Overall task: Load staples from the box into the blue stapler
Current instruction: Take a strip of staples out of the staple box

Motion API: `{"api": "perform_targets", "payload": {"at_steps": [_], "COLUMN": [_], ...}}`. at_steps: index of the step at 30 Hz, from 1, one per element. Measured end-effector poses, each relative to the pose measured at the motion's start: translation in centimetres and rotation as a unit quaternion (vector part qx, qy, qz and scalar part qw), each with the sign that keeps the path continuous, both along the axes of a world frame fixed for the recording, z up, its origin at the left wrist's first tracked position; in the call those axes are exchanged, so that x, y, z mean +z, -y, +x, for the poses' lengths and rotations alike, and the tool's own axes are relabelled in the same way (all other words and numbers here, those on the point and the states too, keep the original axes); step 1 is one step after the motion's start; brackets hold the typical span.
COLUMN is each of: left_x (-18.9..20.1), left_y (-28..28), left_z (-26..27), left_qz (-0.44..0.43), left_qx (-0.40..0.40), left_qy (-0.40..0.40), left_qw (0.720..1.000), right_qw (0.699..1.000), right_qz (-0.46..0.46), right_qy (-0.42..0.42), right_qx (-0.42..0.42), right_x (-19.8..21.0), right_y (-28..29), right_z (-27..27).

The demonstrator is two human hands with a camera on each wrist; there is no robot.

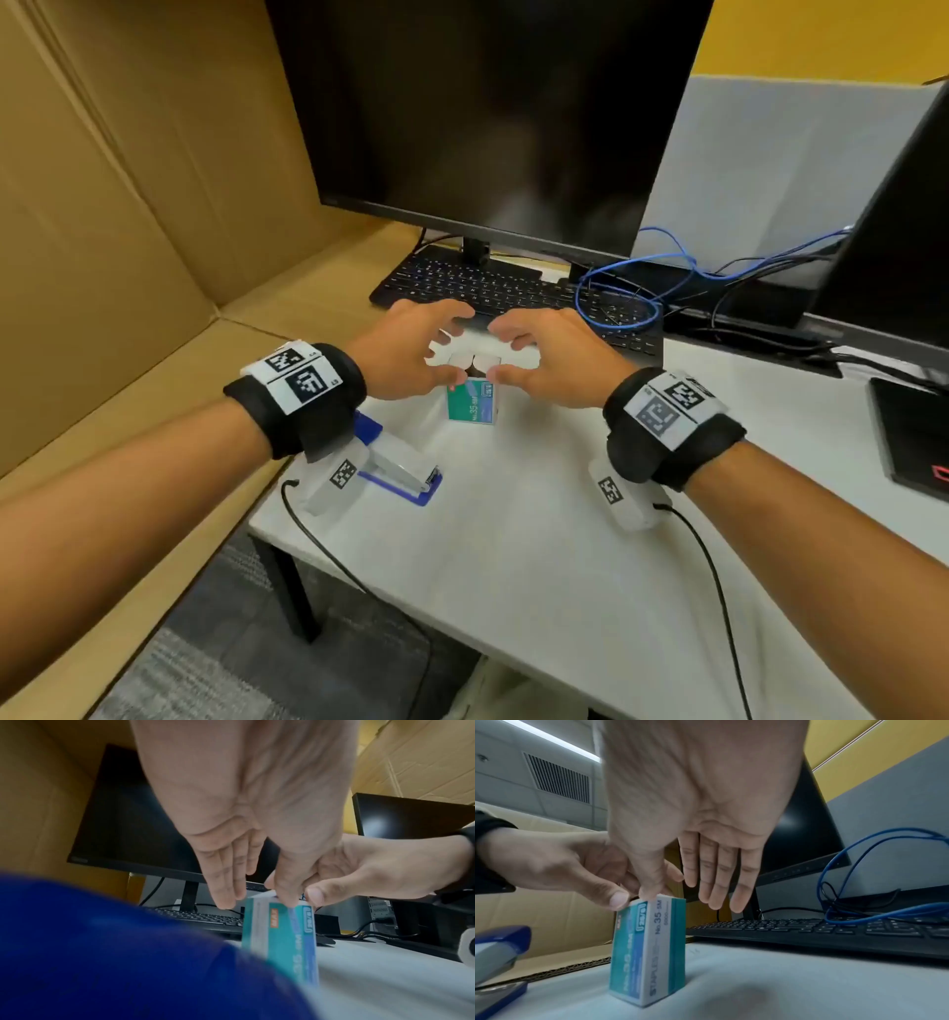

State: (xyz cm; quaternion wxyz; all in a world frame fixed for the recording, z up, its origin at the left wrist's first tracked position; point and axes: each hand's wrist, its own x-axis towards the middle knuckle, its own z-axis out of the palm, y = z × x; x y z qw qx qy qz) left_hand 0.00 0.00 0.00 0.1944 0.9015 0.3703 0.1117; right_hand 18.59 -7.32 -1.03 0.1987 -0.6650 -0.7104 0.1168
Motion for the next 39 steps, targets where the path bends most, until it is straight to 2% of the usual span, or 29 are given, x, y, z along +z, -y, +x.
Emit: {"api": "perform_targets", "payload": {"at_steps": [7, 14, 20, 28, 31, 34, 39], "left_x": [-0.8, -0.1, 0.3, 0.2, 0.3, 0.3, 0.5], "left_y": [-0.6, 0.0, 0.5, 0.5, 0.7, 0.8, 1.0], "left_z": [0.1, 0.2, -0.1, -0.3, -0.1, 0.2, 0.6], "left_qz": [-0.034, -0.058, -0.095, -0.09, -0.057, -0.037, -0.006], "left_qx": [0.002, -0.014, -0.007, -0.025, -0.034, -0.04, -0.046], "left_qy": [0.026, 0.016, 0.044, 0.04, 0.019, 0.003, -0.027], "left_qw": [0.999, 0.998, 0.995, 0.995, 0.998, 0.999, 0.999], "right_qw": [0.999, 0.996, 0.996, 0.997, 0.998, 0.992, 0.989], "right_qz": [-0.024, -0.039, -0.038, -0.019, 0.003, -0.012, -0.046], "right_qy": [-0.012, -0.028, -0.047, -0.059, -0.002, 0.075, 0.125], "right_qx": [0.03, 0.071, 0.068, 0.047, 0.068, 0.097, 0.065], "right_x": [-0.4, 0.3, 0.2, 0.5, 0.8, 0.7, 0.6], "right_y": [-1.0, 0.0, 0.5, 0.8, 1.2, 1.1, 0.0], "right_z": [-0.6, -0.1, 0.1, 0.0, 0.2, 0.0, -0.5]}}
